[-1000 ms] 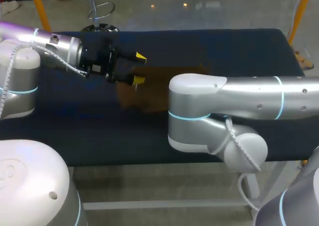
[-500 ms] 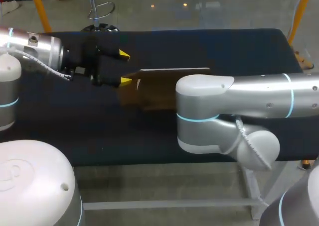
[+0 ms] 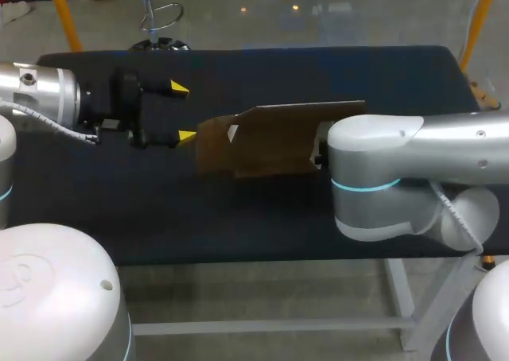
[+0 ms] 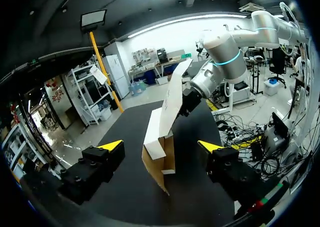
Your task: Assemble the packaging by folding the flat box into shape, placing the metal phone stand inside, and closing the box properly
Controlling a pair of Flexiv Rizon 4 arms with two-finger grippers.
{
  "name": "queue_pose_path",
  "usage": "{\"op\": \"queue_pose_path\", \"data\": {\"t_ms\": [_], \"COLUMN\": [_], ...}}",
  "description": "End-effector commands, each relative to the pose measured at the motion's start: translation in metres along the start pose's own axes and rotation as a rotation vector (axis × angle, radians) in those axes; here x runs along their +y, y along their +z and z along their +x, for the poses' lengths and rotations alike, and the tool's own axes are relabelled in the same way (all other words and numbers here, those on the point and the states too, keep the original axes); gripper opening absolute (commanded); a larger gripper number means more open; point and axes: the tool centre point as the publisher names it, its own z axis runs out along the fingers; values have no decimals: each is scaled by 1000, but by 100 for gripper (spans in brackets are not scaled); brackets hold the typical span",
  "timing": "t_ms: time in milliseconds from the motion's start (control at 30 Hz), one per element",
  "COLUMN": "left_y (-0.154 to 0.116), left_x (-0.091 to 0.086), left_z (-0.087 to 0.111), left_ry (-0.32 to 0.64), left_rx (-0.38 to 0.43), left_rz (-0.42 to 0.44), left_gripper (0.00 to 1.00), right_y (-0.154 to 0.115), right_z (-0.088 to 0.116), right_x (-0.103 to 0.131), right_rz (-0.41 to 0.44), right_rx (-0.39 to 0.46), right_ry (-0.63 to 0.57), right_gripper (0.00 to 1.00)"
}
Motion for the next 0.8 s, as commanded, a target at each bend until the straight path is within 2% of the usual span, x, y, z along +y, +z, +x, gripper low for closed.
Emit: {"op": "queue_pose_path", "data": {"t_ms": [33,267,533,633,700,800], "left_y": [-16,-24,-28,-31,-31,-31], "left_x": [-6,-4,5,8,8,8], "left_z": [13,20,32,37,37,37], "left_ry": [9,34,12,-3,-3,-3], "left_rx": [-69,-20,157,284,284,284], "left_rz": [-20,-70,-125,-121,-121,-121], "left_gripper": [100,100,100,100,100,100], "right_y": [-5,-3,-4,-3,-2,-2], "right_z": [-8,-8,-6,-4,-1,0], "right_x": [11,10,8,6,4,3], "right_rz": [90,164,246,302,353,365], "right_rx": [395,459,483,525,541,520], "right_ry": [-5,-2,-5,2,-4,-20], "right_gripper": [0,0,0,0,0,0]}}
